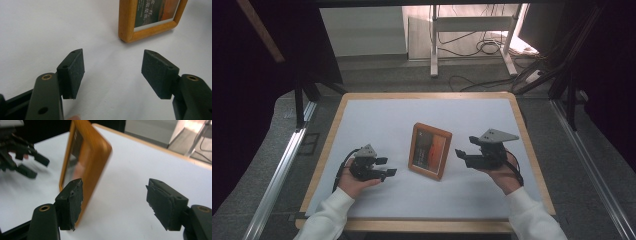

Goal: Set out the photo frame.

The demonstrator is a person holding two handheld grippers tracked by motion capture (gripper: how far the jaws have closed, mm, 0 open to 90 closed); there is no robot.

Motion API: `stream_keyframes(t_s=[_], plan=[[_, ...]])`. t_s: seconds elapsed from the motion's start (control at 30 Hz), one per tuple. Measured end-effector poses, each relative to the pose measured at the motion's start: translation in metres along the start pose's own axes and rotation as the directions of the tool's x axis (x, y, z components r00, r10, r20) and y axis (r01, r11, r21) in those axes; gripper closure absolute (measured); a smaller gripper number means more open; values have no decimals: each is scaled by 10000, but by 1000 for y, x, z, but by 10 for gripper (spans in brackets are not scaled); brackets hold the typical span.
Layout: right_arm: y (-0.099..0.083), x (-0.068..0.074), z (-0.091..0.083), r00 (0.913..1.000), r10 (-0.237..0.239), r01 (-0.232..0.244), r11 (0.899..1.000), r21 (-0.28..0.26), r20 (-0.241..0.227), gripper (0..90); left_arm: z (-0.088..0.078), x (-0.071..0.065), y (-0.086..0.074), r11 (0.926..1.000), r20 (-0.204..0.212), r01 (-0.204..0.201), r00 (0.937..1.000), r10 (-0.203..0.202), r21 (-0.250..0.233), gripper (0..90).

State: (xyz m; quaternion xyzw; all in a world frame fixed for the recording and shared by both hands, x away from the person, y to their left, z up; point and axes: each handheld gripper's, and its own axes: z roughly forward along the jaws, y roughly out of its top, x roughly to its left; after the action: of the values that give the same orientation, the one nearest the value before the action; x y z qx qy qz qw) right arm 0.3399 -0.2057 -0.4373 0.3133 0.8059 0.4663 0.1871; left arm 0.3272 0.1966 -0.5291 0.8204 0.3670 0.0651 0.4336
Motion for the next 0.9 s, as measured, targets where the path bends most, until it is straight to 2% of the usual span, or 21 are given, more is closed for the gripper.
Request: stream_keyframes(t_s=[0.2,0.27,0.57,0.6,0.73,0.8,0.9], plan=[[-37,-8,-13,9981,570,-574,9982,156,229,285,1,0,1,10000,-16,66,10000,-66,50,385],[-47,-9,-15,9979,560,-572,9978,350,338,282,1,-1,1,10000,-25,64,10000,-63,59,381],[-68,-16,-17,9954,776,-819,9936,784,561,271,1,0,1,10000,-64,74,10000,-74,-1,391],[-69,-16,-16,9954,785,-829,9931,834,557,270,1,0,2,10000,-53,63,10000,-63,-24,425],[-72,-16,-11,9960,719,-769,9922,983,532,261,2,2,7,9998,-250,-39,9997,34,-183,666],[-73,-15,-9,9966,630,-684,9919,1070,531,257,6,5,12,9997,-334,58,9994,-66,-231,762],[-74,-13,-8,9971,541,-600,9914,1165,532,256,14,7,20,9999,-541,-28,9985,22,-116,847]])
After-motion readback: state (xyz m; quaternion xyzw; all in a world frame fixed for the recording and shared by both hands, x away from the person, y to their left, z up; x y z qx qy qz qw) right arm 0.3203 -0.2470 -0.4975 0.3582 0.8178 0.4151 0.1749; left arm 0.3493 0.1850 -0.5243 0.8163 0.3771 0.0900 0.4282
